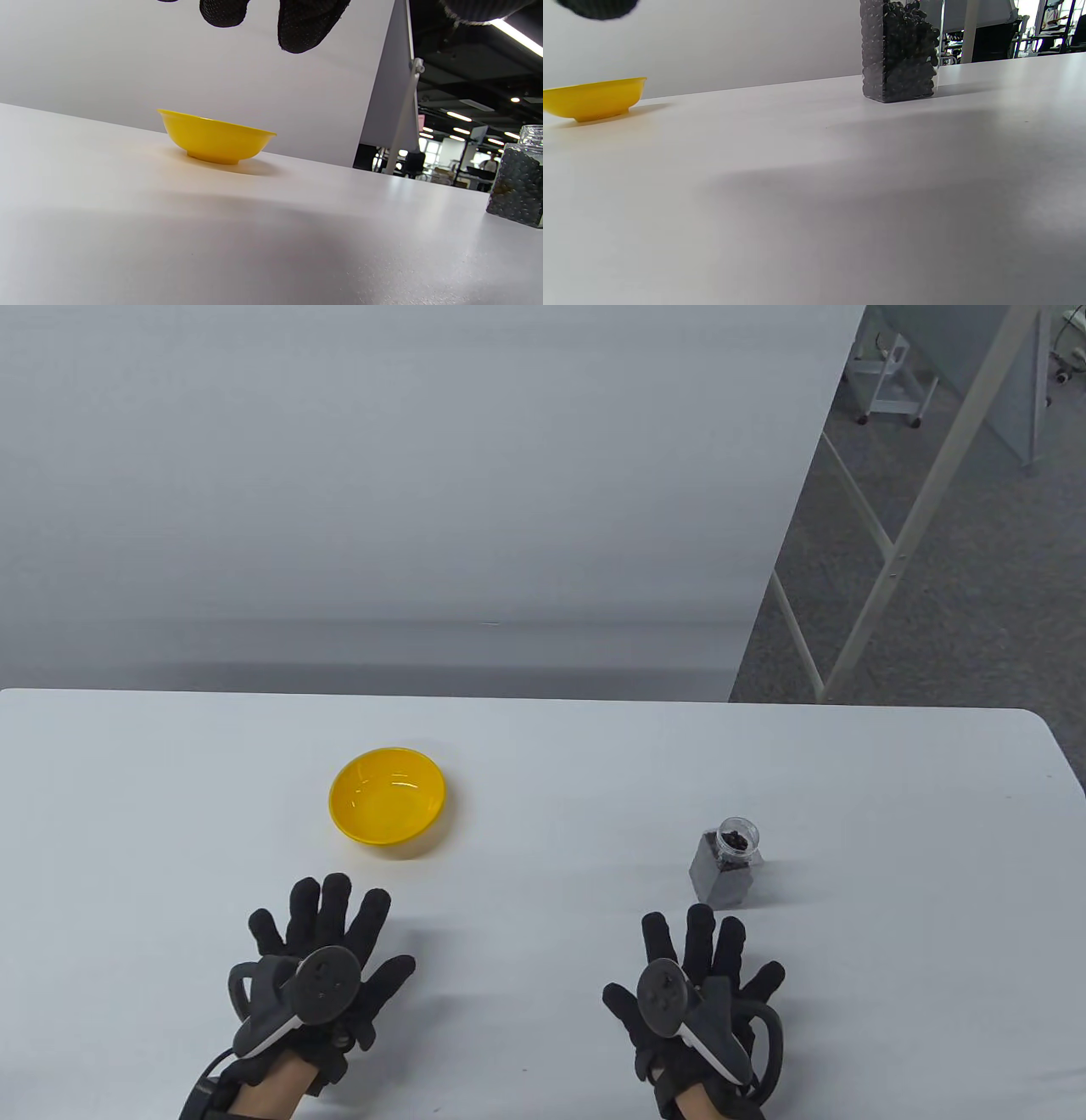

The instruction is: Pour coffee beans from coffee jar into bowl

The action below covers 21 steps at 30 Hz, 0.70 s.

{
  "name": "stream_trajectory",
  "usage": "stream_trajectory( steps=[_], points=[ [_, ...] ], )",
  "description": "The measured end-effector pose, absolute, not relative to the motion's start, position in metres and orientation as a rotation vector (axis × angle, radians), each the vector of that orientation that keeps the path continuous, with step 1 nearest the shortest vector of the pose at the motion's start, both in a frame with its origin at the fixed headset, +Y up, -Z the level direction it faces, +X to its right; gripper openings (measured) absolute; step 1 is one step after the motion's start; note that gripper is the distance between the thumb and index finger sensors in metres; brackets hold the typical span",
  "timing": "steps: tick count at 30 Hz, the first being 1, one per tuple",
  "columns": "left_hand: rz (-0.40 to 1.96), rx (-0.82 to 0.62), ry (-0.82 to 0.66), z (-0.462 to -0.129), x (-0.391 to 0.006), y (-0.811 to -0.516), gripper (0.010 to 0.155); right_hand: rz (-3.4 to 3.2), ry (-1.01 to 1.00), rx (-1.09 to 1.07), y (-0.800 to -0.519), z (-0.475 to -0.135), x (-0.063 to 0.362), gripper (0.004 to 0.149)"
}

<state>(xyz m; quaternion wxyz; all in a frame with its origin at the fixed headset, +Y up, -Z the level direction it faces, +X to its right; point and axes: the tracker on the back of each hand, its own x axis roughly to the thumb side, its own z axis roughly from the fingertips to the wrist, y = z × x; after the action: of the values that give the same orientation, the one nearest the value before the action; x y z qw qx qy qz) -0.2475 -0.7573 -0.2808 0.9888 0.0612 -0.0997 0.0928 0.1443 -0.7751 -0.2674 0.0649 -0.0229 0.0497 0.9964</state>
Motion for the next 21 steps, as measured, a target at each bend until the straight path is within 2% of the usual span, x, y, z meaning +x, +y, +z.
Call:
stream_trajectory(
  steps=[14, 21],
  points=[
    [0.197, 0.142, -0.181, -0.281, -0.253, -0.755, 0.087, 2.816, 0.067, -0.186, -0.762, -0.272, 0.165, 0.089],
    [0.196, 0.146, -0.187, -0.280, -0.253, -0.756, 0.087, 2.674, 0.042, -0.313, -0.750, -0.282, 0.181, 0.092]
  ],
)
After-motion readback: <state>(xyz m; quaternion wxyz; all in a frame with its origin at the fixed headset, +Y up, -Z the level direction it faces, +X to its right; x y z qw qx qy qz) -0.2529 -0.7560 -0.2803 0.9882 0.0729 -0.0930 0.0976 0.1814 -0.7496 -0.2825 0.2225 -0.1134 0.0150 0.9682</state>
